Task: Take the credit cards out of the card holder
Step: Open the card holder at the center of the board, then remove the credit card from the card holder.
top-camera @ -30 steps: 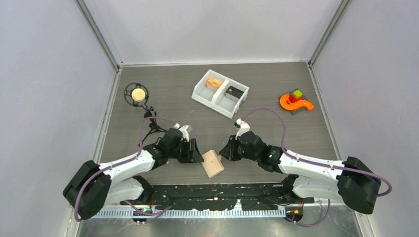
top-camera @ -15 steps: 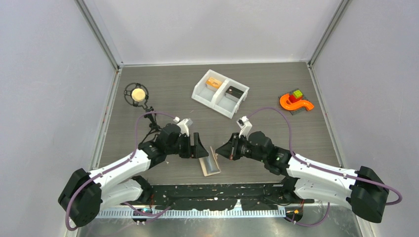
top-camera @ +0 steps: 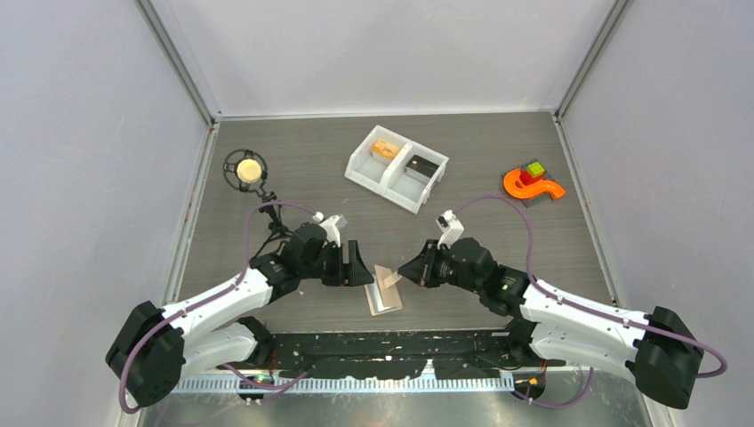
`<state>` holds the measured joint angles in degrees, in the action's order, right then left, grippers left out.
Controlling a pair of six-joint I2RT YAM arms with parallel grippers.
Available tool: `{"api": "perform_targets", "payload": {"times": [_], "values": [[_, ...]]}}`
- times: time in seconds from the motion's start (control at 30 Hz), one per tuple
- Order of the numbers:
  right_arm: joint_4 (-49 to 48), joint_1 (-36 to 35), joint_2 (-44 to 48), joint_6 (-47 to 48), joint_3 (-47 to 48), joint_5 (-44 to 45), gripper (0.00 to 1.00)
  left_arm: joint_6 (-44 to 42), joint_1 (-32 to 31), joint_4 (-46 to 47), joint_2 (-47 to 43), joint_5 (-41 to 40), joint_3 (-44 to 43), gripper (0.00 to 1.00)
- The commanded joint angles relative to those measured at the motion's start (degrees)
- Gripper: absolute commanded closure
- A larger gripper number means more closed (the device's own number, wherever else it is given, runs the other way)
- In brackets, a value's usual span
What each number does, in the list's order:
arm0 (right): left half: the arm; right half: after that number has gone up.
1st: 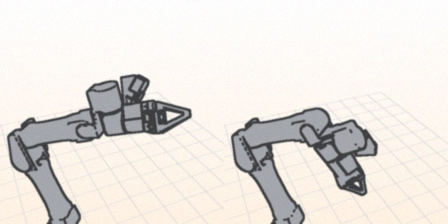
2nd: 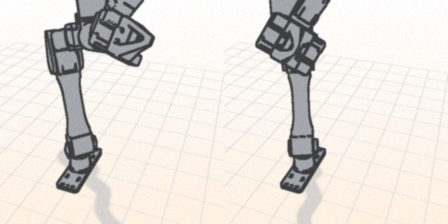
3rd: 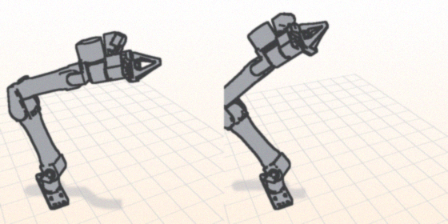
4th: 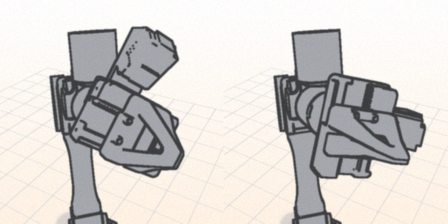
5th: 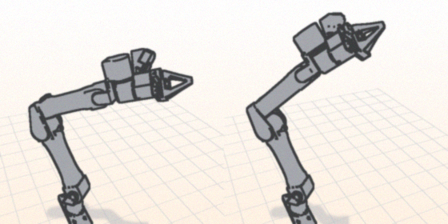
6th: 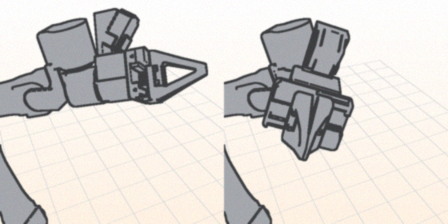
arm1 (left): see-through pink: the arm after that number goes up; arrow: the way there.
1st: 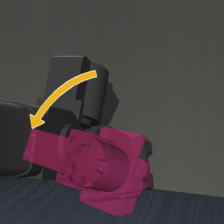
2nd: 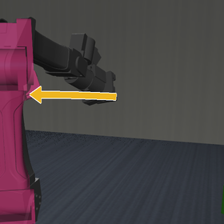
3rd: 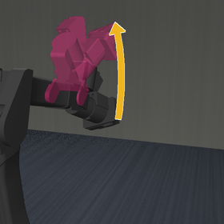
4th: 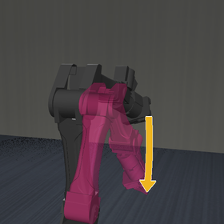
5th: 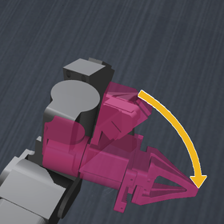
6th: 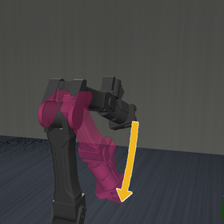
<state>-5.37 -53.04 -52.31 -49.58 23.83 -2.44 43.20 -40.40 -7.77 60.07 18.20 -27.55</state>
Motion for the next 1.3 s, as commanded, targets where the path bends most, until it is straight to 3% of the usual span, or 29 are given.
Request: {"api": "perform_targets", "payload": {"times": [0.0,0.23,0.57,0.73,0.8,1.03,1.27], "values": [[11.26,3.76,2.04,2.12,-1.23,8.16,0.95,-0.92,-0.21,-1.20,-1.16,-1.59,-0.32,0.29],[17.15,11.23,3.67,1.57,-5.63,9.48,0.95,-0.67,-0.33,-1.09,0.39,-1.95,-0.18,0.31],[20.36,11.90,0.36,1.03,-4.90,12.88,0.95,0.61,-0.92,1.81,3.23,-0.86,0.16,0.36],[25.76,11.90,3.78,4.40,-1.01,12.49,0.65,0.81,-1.17,2.92,3.57,-0.53,0.34,0.36],[28.57,11.95,6.33,5.89,1.32,13.01,0.58,0.98,-1.24,3.75,3.80,-0.09,0.31,0.36],[33.09,10.80,11.01,7.63,9.40,9.99,0.52,1.20,-1.35,4.87,4.09,0.46,0.23,0.38],[24.56,-2.26,7.16,5.47,13.51,13.55,0.53,0.25,-1.37,-0.07,-0.91,-5.54,0.27,0.38]]}}
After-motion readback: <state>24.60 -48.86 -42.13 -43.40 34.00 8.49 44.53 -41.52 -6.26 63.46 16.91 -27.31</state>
